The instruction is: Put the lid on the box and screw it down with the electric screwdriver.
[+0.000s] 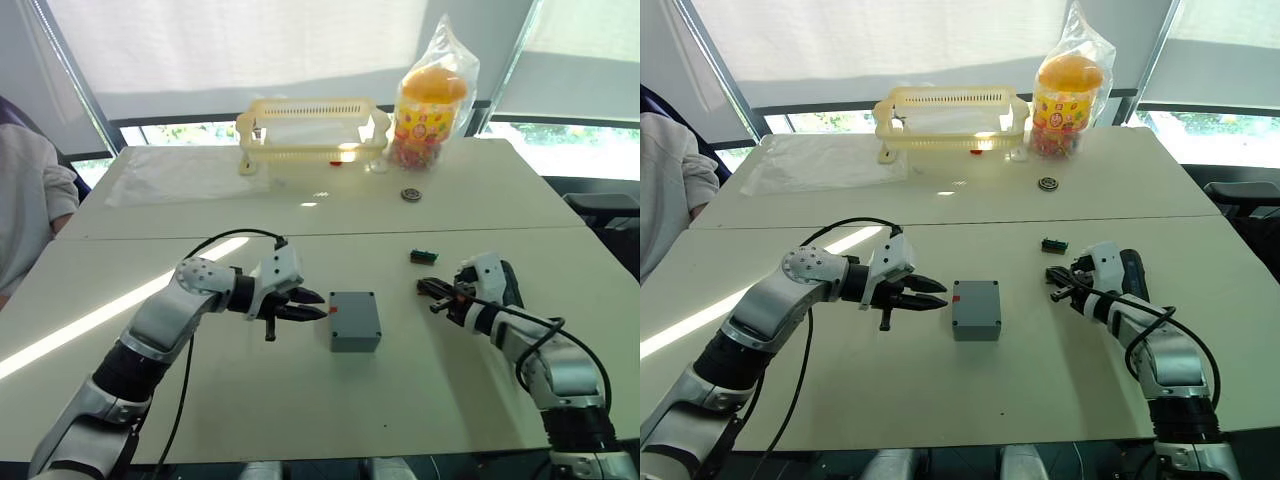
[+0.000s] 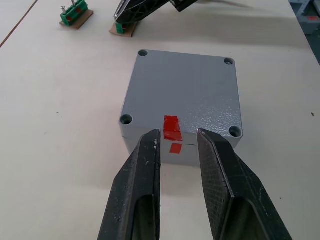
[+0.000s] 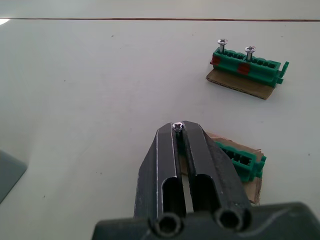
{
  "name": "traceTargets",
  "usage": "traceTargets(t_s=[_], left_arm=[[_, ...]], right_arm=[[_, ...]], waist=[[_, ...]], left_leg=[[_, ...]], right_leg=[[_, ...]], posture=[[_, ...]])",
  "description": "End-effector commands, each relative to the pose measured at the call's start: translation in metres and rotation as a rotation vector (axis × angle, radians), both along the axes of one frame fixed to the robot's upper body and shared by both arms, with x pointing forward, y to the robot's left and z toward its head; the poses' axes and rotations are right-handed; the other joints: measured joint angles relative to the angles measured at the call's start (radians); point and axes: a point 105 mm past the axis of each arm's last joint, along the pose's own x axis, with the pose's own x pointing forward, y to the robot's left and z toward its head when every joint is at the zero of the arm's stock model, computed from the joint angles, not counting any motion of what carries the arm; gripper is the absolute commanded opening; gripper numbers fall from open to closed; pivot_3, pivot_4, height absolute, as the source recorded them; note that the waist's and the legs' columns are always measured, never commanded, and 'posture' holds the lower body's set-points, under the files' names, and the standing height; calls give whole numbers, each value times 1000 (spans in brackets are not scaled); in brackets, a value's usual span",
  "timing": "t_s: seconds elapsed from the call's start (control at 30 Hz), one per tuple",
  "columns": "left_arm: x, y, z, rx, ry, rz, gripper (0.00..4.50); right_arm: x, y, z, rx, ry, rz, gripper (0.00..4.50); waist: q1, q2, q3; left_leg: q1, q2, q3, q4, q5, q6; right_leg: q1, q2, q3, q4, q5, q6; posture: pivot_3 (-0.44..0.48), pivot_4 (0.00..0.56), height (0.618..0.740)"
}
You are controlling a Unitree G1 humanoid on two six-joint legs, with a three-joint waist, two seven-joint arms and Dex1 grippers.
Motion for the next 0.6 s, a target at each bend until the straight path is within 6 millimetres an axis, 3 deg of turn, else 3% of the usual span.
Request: traceTargets(t_s=[0.03,0.17,0.6], left_arm=[[-1,-4,9,-21,-37,-13,1125],[-3,-3,8,-16,-34,-19,1125],[2,-4,10,-12,-43,-9,1125]], right_arm=[[1,1,2,-9,-17,-1,348],[3,-1,6,-6,-28,-8,1902],[8,-2,16,36,-70,-23,1902]], waist=[[0,0,0],[0,0,0],[-1,0,0]], left_leg=[[0,0,0,0,0,0],[0,0,0,0,0,0],[0,0,0,0,0,0]], right_leg=[[0,0,0,0,0,0],[0,0,0,0,0,0],[0,0,0,0,0,0]], posture=[[0,150,740],[0,150,740],[0,150,740]])
